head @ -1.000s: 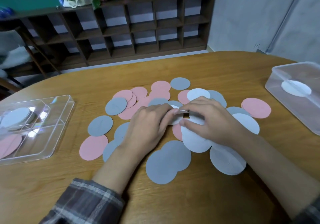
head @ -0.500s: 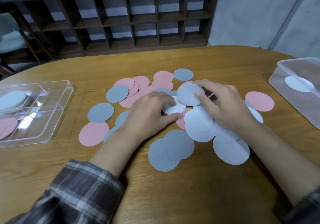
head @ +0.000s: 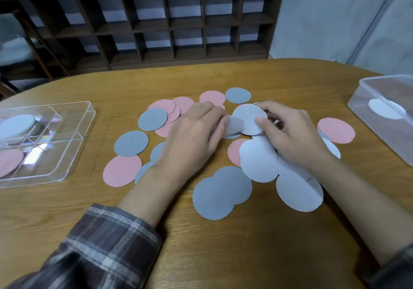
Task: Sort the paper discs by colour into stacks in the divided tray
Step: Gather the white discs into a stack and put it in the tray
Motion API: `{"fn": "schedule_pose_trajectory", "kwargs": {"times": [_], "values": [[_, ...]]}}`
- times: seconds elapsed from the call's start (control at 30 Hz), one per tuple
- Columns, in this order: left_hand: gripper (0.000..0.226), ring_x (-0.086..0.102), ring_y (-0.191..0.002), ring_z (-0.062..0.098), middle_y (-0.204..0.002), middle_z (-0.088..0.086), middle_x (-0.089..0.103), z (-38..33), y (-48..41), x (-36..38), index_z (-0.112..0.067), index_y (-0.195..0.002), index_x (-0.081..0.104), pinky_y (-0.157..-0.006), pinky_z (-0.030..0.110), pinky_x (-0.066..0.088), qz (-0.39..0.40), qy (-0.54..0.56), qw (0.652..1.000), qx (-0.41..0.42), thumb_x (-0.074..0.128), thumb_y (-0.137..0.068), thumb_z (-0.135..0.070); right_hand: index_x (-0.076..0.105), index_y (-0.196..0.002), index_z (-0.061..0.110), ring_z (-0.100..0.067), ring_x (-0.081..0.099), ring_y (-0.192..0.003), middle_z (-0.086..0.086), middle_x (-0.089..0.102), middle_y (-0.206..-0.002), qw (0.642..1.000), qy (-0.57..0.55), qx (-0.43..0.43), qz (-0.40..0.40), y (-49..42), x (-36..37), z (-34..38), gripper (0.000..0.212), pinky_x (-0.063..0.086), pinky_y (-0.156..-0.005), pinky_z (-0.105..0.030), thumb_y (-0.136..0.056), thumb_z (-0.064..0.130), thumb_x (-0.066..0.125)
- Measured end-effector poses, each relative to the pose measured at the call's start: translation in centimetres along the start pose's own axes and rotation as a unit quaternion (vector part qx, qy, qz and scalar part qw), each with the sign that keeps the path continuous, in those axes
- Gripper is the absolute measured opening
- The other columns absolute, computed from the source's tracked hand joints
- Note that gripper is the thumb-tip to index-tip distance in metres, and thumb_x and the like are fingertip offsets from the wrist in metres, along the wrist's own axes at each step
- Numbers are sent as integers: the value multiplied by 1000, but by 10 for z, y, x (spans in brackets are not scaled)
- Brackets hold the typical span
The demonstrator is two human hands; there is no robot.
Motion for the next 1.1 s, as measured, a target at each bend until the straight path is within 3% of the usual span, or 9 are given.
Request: {"fn": "schedule_pose_trajectory", "kwargs": {"times": [0.13, 0.27, 0.37, 0.5, 0.6, 0.7, 0.83, 1.0, 1.1], "values": [[15, 52, -84, 8, -95, 0, 66, 1, -1, 3, -7, -103, 70, -74, 12, 37, -23, 77, 996, -39, 57, -105, -14, 69, -126, 24, -11, 68, -81, 1, 74, -94, 999, -35, 3, 40, 0, 4, 0, 30, 45, -69, -21, -106, 10, 51], [14, 65, -74, 9, -89, -4, 73, -1, 0, 5, -8, -102, 74, -68, 27, 54, -28, 135, 986, -93, 64, -103, -17, 69, -124, 21, -6, 67, -68, 17, 68, -77, 997, -57, 14, 46, 1, 4, 0, 28, 41, -65, -13, -107, 10, 50], [12, 71, -68, 11, -75, -1, 75, -4, 1, 7, -10, -101, 77, -65, 24, 57, -22, 189, 971, -146, 68, -100, -18, 68, -127, 23, -5, 64, -65, 16, 64, -71, 996, -75, 26, 45, 1, 3, 2, 31, 40, -65, -17, -108, 12, 46], [10, 71, -67, 10, -73, -3, 75, -6, 2, 9, -10, -98, 78, -65, 18, 55, -24, 209, 964, -163, 71, -98, -18, 68, -127, 29, -9, 62, -71, -1, 68, -78, 994, -91, 36, 53, 2, 2, 5, 33, 44, -70, -30, -109, 15, 44], [9, 70, -65, 12, -71, -3, 74, -7, 2, 9, -10, -93, 77, -63, 20, 56, -32, 222, 959, -174, 73, -97, -16, 67, -127, 28, -12, 66, -77, 8, 71, -83, 994, -81, 30, 61, 3, 4, 6, 27, 49, -69, -37, -106, 18, 52], [9, 70, -64, 13, -68, -4, 72, -9, 3, 8, -12, -89, 75, -62, 22, 56, -32, 225, 958, -175, 75, -95, -19, 65, -125, 30, -23, 66, -83, 3, 73, -88, 997, -38, 10, 67, 3, 6, 5, 24, 52, -70, -45, -104, 21, 58], [27, 65, -72, 11, -81, -11, 69, -7, 4, 9, -23, -108, 69, -65, 28, 54, -1, 169, 975, -148, 80, -89, -39, 64, -115, 24, -24, 63, -88, -3, 70, -93, 1000, -7, -1, 15, -1, -3, -3, 18, 50, -76, -44, -105, 16, 53], [51, 61, -110, 8, -116, -16, 70, -14, 7, 10, -28, -121, 69, -94, 34, 51, 147, 152, 977, -27, 83, -80, -55, 64, -113, 23, -18, 63, -90, 3, 72, -94, 1000, -4, 19, -21, -5, -10, -12, 17, 49, -78, -37, -104, 15, 53], [71, 54, -125, 9, -136, -15, 64, -21, 13, 15, -29, -133, 65, -104, 35, 46, 230, 125, 965, 15, 79, -75, -67, 64, -112, 23, -20, 62, -85, -1, 70, -89, 1000, -5, 14, -13, -4, -7, -12, 16, 46, -76, -34, -104, 15, 53]]}}
Point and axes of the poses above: each hand's wrist, its own y-axis away from the middle knuckle, its own x-axis out of the palm, z = x × y, the point moved 1 cm from there along -y, towards the middle knuckle
